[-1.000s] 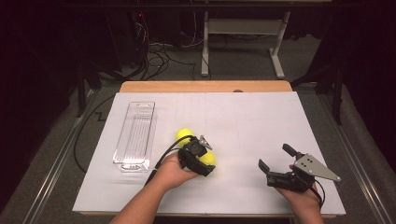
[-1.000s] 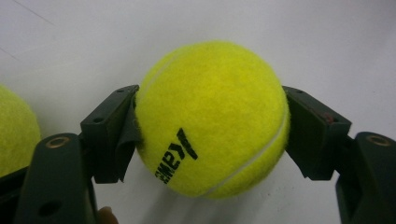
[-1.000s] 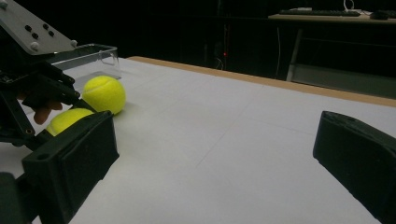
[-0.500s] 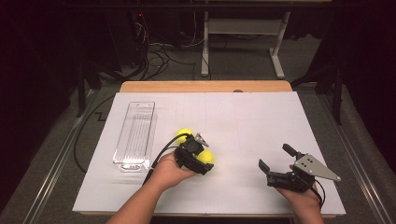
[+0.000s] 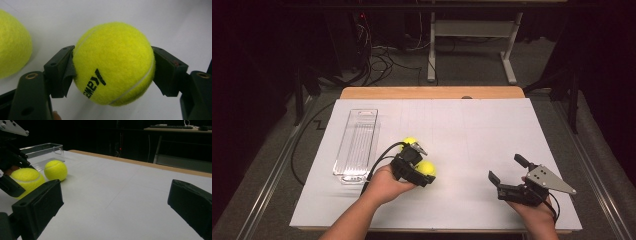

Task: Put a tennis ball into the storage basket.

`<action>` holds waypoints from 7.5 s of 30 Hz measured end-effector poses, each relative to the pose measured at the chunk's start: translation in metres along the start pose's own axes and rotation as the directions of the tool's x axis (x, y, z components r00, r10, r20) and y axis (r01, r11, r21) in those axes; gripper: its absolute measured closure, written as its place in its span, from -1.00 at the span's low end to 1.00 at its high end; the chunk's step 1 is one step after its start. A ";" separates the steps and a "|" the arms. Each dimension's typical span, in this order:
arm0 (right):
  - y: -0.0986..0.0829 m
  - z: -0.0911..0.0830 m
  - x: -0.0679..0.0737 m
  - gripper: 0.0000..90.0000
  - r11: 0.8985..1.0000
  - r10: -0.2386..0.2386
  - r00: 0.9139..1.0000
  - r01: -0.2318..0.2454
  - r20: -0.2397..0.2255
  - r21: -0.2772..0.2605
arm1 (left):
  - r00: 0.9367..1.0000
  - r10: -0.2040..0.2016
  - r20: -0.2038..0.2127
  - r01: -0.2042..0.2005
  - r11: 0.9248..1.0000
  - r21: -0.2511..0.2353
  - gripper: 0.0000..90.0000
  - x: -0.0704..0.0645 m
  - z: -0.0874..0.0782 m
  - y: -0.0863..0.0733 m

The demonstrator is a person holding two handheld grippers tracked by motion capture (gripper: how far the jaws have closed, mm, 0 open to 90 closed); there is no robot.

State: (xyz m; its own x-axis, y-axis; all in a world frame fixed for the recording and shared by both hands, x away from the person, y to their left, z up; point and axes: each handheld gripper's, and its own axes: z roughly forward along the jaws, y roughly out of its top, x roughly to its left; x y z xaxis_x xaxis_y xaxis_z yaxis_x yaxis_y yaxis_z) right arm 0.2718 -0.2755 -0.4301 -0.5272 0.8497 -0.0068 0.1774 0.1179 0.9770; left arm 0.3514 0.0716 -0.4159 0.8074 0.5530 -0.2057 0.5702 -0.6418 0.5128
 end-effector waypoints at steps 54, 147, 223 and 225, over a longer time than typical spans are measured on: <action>-0.001 0.001 0.000 -0.99 1.000 -0.001 1.000 0.001 -0.003 0.001 | 1.000 0.005 -0.021 0.002 0.941 0.340 -0.40 -0.004 -0.031 -0.031; -0.001 0.000 0.001 -0.99 1.000 0.005 1.000 -0.005 -0.005 -0.001 | 0.925 -0.296 -0.238 0.369 0.847 0.382 -0.40 0.085 -0.156 -0.055; -0.002 0.001 0.001 -0.99 1.000 0.015 1.000 -0.015 -0.017 -0.003 | 0.817 -0.450 -0.360 0.552 0.790 0.266 -0.41 0.160 -0.122 0.003; -0.002 0.001 0.001 -0.99 1.000 0.016 1.000 -0.016 -0.018 -0.003 | 0.812 -0.450 -0.372 0.558 0.786 0.265 -0.41 0.161 -0.119 0.003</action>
State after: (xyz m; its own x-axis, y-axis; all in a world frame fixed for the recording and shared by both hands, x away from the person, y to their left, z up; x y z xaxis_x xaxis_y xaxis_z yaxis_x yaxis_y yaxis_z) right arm 0.2712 -0.2744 -0.4324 -0.5391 0.8422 0.0122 0.1828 0.1028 0.9778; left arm 0.4652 0.2224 -0.3480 0.3421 0.9356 -0.0875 0.9391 -0.3370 0.0675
